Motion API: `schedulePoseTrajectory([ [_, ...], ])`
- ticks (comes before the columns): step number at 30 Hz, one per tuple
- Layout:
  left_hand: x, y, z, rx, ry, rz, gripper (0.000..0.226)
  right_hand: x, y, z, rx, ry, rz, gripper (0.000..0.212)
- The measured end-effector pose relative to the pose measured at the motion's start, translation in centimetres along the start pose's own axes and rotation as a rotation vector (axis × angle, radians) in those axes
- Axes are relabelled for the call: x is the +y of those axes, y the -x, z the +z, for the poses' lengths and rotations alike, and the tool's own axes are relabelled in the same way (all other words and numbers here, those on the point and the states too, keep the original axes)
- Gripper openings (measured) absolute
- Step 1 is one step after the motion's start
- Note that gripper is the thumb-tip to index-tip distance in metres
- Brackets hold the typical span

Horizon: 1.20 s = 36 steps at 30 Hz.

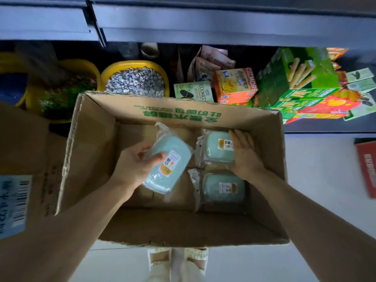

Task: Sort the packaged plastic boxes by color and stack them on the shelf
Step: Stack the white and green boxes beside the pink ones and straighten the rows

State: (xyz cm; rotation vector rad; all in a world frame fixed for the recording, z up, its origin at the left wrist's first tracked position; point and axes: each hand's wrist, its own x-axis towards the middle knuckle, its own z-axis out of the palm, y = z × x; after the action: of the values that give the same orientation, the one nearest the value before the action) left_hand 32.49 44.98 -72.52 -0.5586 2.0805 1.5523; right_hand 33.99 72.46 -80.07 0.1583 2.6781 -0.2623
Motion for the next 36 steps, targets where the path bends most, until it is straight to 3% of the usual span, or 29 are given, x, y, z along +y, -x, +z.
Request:
schedulePoseTrajectory([
  [5,-0.7,-0.2,-0.7,0.045,-0.014,-0.024,0.037,-0.5,-0.5,-0.4,0.065,0.042,-0.026,0.095],
  [12,4.4,3.5,-3.6,0.015,-0.041,0.008,0.023,-3.0,5.0,-7.4,0.159,0.057,-0.047,0.092],
  [25,27.6,19.1,-15.6,0.071,-0.071,0.380,0.007,-11.8,17.6,-39.4,0.618,-0.154,-0.288,0.079],
  [36,42.6,29.8,-26.3,0.144,-0.004,0.636,0.039,-21.8,26.3,-59.5,0.859,-0.155,-0.455,0.072],
])
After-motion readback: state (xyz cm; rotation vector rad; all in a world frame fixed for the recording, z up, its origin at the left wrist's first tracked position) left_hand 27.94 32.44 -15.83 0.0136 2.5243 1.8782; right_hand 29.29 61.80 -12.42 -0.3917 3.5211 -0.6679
